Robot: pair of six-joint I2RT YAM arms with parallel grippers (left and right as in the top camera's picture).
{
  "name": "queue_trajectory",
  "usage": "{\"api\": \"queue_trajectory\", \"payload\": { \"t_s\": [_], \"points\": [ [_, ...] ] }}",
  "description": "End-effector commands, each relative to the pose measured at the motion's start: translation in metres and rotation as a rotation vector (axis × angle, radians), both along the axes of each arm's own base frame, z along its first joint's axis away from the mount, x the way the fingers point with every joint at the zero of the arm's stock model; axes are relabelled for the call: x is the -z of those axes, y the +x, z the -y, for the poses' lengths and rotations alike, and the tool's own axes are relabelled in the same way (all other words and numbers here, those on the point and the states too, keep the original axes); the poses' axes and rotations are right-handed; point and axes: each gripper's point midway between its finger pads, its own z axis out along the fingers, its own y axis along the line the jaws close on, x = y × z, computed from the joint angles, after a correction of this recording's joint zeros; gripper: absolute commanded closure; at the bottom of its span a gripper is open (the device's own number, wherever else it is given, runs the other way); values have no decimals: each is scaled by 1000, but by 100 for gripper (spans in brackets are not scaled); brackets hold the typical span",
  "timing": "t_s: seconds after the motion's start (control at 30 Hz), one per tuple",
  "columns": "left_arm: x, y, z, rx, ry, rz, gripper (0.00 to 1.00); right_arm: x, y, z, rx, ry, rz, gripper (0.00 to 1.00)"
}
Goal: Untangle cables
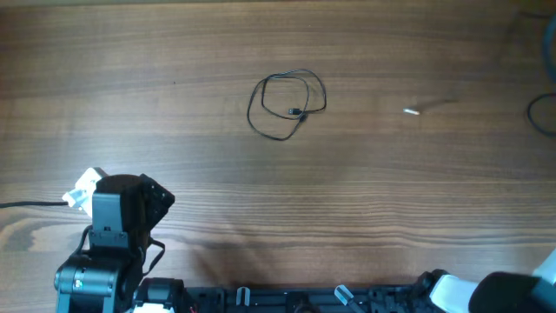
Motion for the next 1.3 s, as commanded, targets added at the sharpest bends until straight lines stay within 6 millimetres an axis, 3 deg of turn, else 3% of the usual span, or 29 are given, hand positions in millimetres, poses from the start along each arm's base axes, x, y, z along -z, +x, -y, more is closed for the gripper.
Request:
{"api": "queue_trajectory", "payload": {
  "t_s": [0.0, 0.1, 0.2, 0.33, 0.47, 0.5, 0.53, 0.57, 0.6, 0.63, 0.73, 0.8, 0.87, 1.0, 1.07, 1.13, 1.23, 1.27],
  "points": [
    [-2, 1, 3, 18, -17, 4, 13, 31, -3, 47, 139, 134, 10, 96],
    [0, 1, 7, 103, 21, -21, 13, 79, -31, 116, 405, 234, -15, 96],
    [0, 1, 9, 109, 12, -20, 13, 109, -70, 163, 622, 446, 110, 96],
    [0, 1, 10, 113, 6, -20, 13, 148, -122, 191, 861, 804, 328, 96],
    [0, 2, 12, 121, -3, -17, 13, 195, -126, 183, 903, 942, 225, 95],
    [0, 2, 12, 121, -3, -17, 13, 208, -127, 177, 919, 973, 180, 81],
    [0, 2, 12, 121, -3, -17, 13, 217, -128, 170, 941, 1010, 159, 55],
    [0, 2, 12, 122, -4, -17, 13, 232, -130, 157, 992, 1096, 144, 12],
    [0, 2, 13, 129, -7, -18, 13, 237, -131, 151, 1011, 1131, 136, 3],
    [0, 2, 16, 151, -5, -21, 13, 241, -131, 144, 1017, 1165, 124, 0],
    [0, 2, 17, 154, -11, -21, 13, 248, -115, 121, 931, 1223, 36, 0],
    [0, 2, 17, 154, -11, -21, 14, 251, -96, 100, 841, 1212, -55, 0],
    [0, 3, 17, 154, -11, -18, 13, 249, -67, 79, 682, 1092, -183, 0],
    [-1, 4, 17, 154, -10, -13, 13, 244, 23, -15, 171, 697, -487, 0],
    [-1, 4, 17, 154, -10, -10, 13, 242, 58, -82, -92, 511, -593, 0],
    [-2, 5, 17, 154, -10, -7, 13, 242, 81, -169, -401, 351, -677, 0],
    [-2, 6, 17, 154, -10, -2, 13, 244, 87, -274, -673, 195, -746, 0],
    [-2, 6, 17, 154, -10, -2, 13, 245, 84, -300, -737, 158, -762, 0]
  ]
}}
